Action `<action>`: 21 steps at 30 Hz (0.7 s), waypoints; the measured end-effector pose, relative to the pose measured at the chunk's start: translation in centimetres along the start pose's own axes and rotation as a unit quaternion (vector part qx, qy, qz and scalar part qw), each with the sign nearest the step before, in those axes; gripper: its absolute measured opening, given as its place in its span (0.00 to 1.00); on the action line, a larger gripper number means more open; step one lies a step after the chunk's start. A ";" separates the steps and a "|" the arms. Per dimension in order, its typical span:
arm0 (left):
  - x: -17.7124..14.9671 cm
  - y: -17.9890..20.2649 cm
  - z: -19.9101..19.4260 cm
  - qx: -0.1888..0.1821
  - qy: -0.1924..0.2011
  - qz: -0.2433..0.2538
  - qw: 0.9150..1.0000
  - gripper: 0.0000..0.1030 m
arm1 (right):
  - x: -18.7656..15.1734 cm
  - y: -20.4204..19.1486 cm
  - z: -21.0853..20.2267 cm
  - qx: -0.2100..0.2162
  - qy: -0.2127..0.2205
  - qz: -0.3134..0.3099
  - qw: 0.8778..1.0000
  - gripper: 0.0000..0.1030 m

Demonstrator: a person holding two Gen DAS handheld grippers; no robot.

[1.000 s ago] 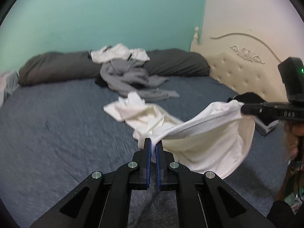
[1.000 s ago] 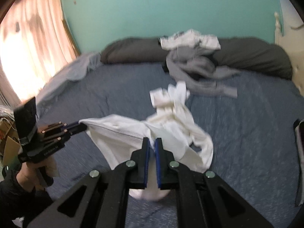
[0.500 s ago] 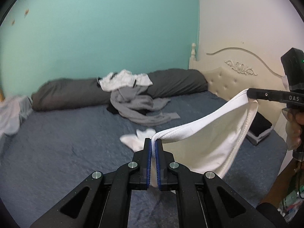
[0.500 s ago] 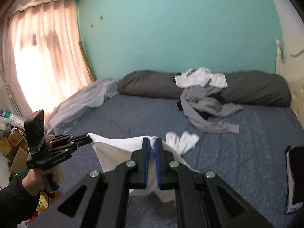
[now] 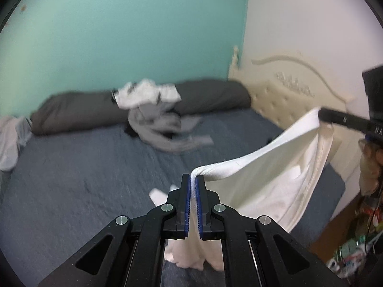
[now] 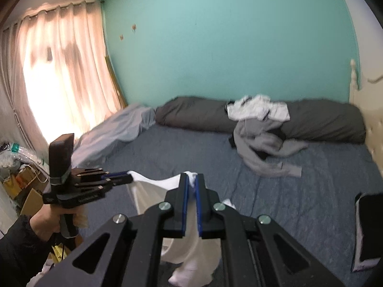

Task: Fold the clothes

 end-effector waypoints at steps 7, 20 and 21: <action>-8.5 0.2 7.1 -0.001 -0.081 -0.018 0.997 0.09 | -7.1 2.7 5.9 -0.009 -0.067 0.042 0.997 0.05; -17.0 1.2 11.8 -0.030 -0.143 -0.008 0.989 0.42 | -12.7 8.6 12.7 -0.034 -0.118 0.100 0.987 0.05; -17.5 2.0 12.1 -0.039 -0.147 0.000 0.988 0.42 | -12.9 9.1 13.0 -0.035 -0.120 0.105 0.987 0.05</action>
Point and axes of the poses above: each gripper's, at about its wrist camera, not at the fingertips, and z roughly the way its jaws point, y to its right, x to its top, the point moved 4 cm from there along z, roughly the way its jaws point, and after that the axes turned 6 degrees about x, right-handed, at the moved point
